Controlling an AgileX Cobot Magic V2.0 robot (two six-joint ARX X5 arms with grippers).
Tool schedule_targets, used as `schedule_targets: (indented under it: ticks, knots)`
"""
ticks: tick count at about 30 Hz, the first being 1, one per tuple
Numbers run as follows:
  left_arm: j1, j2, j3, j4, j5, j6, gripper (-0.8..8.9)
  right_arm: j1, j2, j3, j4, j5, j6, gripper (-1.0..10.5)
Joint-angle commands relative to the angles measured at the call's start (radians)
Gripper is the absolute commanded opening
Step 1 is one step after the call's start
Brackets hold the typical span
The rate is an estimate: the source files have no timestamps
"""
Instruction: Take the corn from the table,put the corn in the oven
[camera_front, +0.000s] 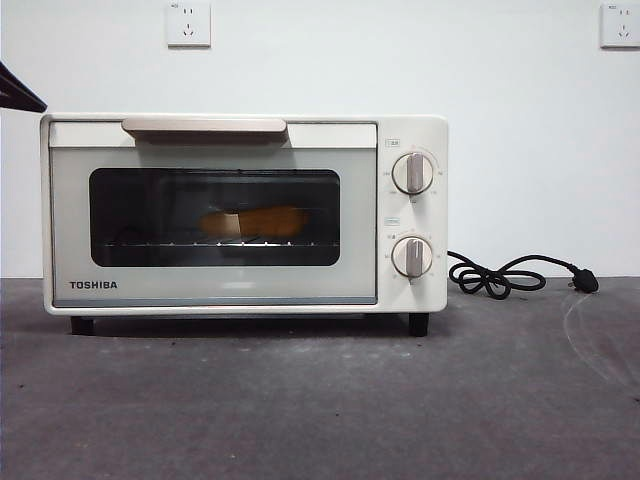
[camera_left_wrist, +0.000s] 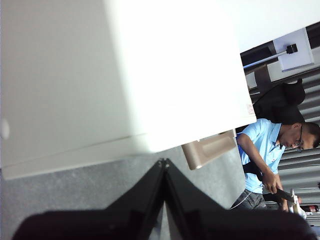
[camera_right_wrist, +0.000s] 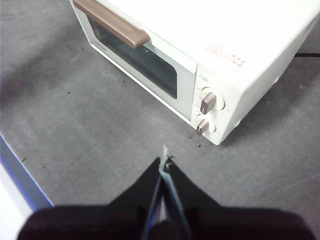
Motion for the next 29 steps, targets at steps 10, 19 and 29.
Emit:
schedule_targets:
  ticks: [10,19,29]
  knots:
    - [-0.01,-0.296,0.002,-0.079,-0.011,0.024,-0.08,-0.001,0.003,0.0,0.035,-0.004,-0.005,-0.1]
    - [-0.086,-0.598,0.002,-0.232,-0.156,0.025,-0.08,-0.001,0.003,0.0,0.03,-0.004,-0.002,-0.1]
    - [-0.204,-0.852,0.002,-0.511,-0.464,0.025,-0.08,-0.001,0.003,0.0,0.023,-0.004,0.021,-0.1]
